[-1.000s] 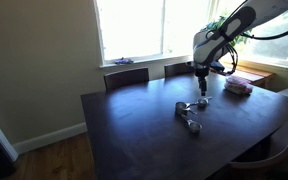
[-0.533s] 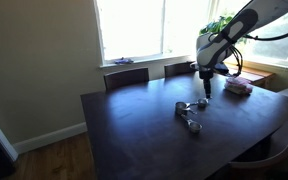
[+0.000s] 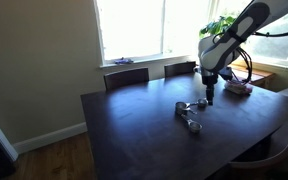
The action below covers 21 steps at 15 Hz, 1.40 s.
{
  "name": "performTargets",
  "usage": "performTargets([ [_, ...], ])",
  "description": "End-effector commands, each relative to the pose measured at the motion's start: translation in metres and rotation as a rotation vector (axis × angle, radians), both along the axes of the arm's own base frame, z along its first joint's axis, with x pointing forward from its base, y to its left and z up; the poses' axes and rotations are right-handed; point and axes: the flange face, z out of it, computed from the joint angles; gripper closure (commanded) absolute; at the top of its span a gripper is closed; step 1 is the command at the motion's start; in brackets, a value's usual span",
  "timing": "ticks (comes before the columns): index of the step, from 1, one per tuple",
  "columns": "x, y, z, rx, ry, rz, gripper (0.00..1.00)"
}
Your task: Stack the pots in order of size
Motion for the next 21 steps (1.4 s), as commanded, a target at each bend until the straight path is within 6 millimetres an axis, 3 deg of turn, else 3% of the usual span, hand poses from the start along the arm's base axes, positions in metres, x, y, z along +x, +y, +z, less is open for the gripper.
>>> performTargets([
  [1, -0.031, 0.014, 0.017, 0.004, -0.040, -0.029, 0.00],
  [2, -0.032, 0.015, 0.020, 0.004, -0.056, -0.020, 0.00],
  [3, -0.014, 0.010, 0.004, 0.010, -0.019, -0.015, 0.00],
  [8, -0.019, 0.011, 0.011, 0.014, -0.033, -0.012, 0.00],
  [15, -0.031, 0.026, -0.017, 0.046, -0.064, -0.102, 0.00],
  [18, -0.030, 0.025, -0.021, 0.047, -0.082, -0.112, 0.00],
  [21, -0.018, 0.021, -0.024, 0.032, -0.048, -0.014, 0.00],
])
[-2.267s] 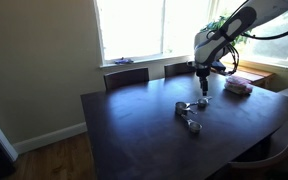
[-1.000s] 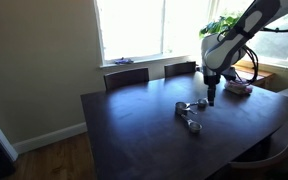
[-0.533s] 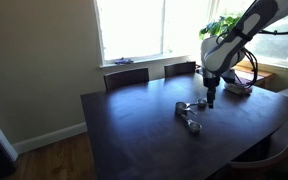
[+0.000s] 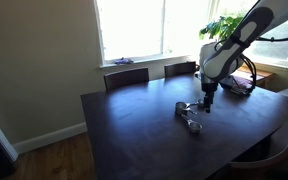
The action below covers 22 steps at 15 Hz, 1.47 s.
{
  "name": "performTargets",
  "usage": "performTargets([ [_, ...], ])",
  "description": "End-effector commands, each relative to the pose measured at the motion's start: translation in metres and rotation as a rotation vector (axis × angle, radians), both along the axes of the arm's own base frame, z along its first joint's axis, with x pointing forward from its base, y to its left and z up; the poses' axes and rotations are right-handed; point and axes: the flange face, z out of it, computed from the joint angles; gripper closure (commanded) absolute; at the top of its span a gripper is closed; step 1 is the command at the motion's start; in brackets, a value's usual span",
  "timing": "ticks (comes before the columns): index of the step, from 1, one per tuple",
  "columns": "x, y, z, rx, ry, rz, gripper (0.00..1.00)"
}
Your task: Stack the pots in order of size
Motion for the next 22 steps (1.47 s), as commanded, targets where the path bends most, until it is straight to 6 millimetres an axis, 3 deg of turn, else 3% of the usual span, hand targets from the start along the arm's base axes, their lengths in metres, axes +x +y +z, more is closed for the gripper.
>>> performTargets([
  [1, 0.010, -0.004, 0.001, -0.005, 0.006, 0.085, 0.00],
  [10, 0.054, -0.034, -0.012, 0.007, 0.021, 0.297, 0.00],
  [22, 0.096, -0.071, -0.043, -0.047, 0.055, 0.286, 0.00],
])
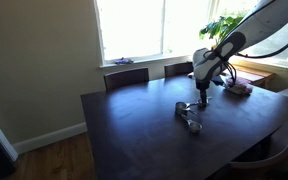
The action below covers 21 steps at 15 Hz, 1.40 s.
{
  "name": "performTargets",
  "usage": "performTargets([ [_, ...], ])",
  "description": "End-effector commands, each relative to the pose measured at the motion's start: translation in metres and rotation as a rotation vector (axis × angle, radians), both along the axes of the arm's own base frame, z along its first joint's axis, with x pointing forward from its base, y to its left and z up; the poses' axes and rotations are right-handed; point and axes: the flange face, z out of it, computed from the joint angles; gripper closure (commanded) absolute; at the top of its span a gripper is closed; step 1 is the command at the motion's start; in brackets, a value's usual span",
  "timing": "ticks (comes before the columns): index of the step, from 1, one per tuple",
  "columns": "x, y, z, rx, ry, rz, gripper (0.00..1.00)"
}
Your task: Stack the pots in order of size
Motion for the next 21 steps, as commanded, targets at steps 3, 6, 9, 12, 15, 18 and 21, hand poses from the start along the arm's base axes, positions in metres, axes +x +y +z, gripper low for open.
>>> performTargets([
  [3, 0.011, -0.010, -0.019, -0.001, 0.042, 0.020, 0.08],
  [6, 0.011, -0.010, -0.032, 0.002, 0.057, 0.038, 0.23],
  [9, 0.011, -0.012, -0.039, 0.002, 0.058, 0.048, 0.44],
  [12, 0.012, -0.014, -0.032, 0.010, 0.047, 0.057, 0.64],
  [15, 0.011, -0.016, -0.029, 0.017, 0.047, 0.068, 0.83],
  [18, 0.006, -0.014, -0.023, 0.000, 0.054, 0.041, 0.94],
  [21, -0.003, -0.008, -0.015, 0.013, 0.074, 0.034, 0.93],
])
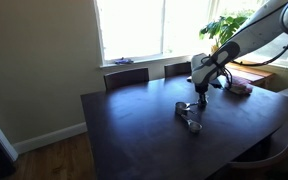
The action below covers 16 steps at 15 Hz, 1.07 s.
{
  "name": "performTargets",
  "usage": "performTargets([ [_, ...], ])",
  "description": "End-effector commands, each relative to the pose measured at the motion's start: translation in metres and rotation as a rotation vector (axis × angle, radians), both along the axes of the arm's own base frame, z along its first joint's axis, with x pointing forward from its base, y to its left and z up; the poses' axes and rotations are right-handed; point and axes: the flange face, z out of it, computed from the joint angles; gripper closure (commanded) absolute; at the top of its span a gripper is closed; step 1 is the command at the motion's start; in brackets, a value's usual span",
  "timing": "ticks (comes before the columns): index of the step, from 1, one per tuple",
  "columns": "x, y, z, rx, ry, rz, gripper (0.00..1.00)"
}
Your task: Stack the pots in order of size
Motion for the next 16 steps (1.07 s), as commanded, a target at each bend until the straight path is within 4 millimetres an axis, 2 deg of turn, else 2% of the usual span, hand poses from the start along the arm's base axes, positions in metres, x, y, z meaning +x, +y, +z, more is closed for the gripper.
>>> performTargets([
  [1, -0.021, 0.006, 0.017, 0.015, 0.049, -0.030, 0.92],
  [6, -0.035, 0.015, 0.039, 0.023, 0.026, -0.007, 0.91],
  [11, -0.041, 0.029, 0.067, 0.009, -0.049, 0.013, 0.93],
  [12, -0.040, 0.031, 0.069, 0.011, -0.061, 0.008, 0.89],
  [13, -0.038, 0.033, 0.070, 0.011, -0.084, -0.013, 0.67],
  [14, -0.038, 0.034, 0.069, 0.018, -0.087, -0.028, 0.66],
  [16, -0.036, 0.035, 0.066, 0.016, -0.117, -0.075, 0.54],
])
